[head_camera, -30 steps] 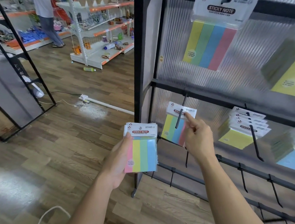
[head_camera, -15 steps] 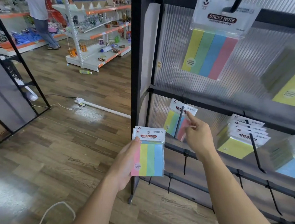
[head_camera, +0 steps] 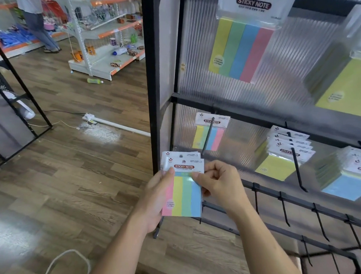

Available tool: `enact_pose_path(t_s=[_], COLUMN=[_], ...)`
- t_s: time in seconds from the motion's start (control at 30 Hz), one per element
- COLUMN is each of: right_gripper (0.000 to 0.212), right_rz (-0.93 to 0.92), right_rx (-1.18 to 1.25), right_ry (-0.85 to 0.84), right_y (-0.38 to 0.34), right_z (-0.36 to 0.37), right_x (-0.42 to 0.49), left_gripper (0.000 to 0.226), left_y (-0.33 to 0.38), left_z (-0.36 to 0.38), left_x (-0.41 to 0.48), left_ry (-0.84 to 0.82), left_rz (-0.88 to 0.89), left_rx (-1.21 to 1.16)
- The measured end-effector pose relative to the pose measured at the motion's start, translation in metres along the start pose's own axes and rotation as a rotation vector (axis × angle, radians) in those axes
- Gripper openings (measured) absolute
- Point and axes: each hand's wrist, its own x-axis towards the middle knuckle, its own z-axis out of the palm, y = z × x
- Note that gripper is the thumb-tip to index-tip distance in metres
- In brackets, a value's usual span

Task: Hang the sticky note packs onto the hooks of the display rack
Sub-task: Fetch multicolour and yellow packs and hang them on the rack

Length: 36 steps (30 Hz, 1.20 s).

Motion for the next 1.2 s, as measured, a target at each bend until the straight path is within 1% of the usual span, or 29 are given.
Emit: enact_pose_path(t_s=[0.17,0.27,0.37,0.47,0.67,0.73,0.8,0.87,0.93,1.03,1.2], right_gripper=[0.011,0.009,0.013,0.019,0.042,0.040,0.032,0.032,0.032,0.022,0.025], right_rz=[-0.064,-0.140,-0.229,-0.313,-0.382,-0.408,-0.436,-0.424,-0.390,-0.367,-0.355], right_rx=[-0.005,-0.001,-0.001,0.036,0.068,0.027,-0.067,-0.135,-0.152,-0.161,-0.236], right_ry=[0.045,0.067,0.090,0.154,0.251,0.271,0.287,0.312,0.328,0.358,0.346], right_y=[0.005,0.005,0.001,-0.004,-0.012,-0.012,-0.010,-0.008,-0.007,-0.003,-0.002], right_z=[0.000,0.003,0.004,0.003,-0.002,-0.002,-0.002,-0.001,0.000,-0.001,-0.001], right_x=[-0.010,-0.019,-0.027,-0.030,-0.032,-0.031,-0.029,-0.026,-0.023,-0.019,-0.009], left_gripper=[0.048,0.048,0.049,0.047,0.043,0.042,0.042,0.041,0.040,0.039,0.040], left_y=[-0.005,-0.008,-0.011,-0.013,-0.011,-0.009,-0.009,-0.008,-0.008,-0.008,-0.006], left_z=[-0.002,-0.003,-0.006,-0.007,-0.005,-0.005,-0.006,-0.005,-0.005,-0.005,-0.009], left_x=[-0.006,-0.007,-0.008,-0.011,-0.019,-0.020,-0.021,-0.021,-0.020,-0.019,-0.013], left_ry=[-0.055,-0.006,0.054,0.108,0.087,0.091,0.098,0.103,0.106,0.104,0.125], left_rz=[0.019,0.036,0.051,0.049,0.057,0.056,0.056,0.053,0.050,0.052,0.057], left_rx=[-0.004,0.014,0.038,0.061,0.051,0.053,0.053,0.042,0.036,0.043,0.035])
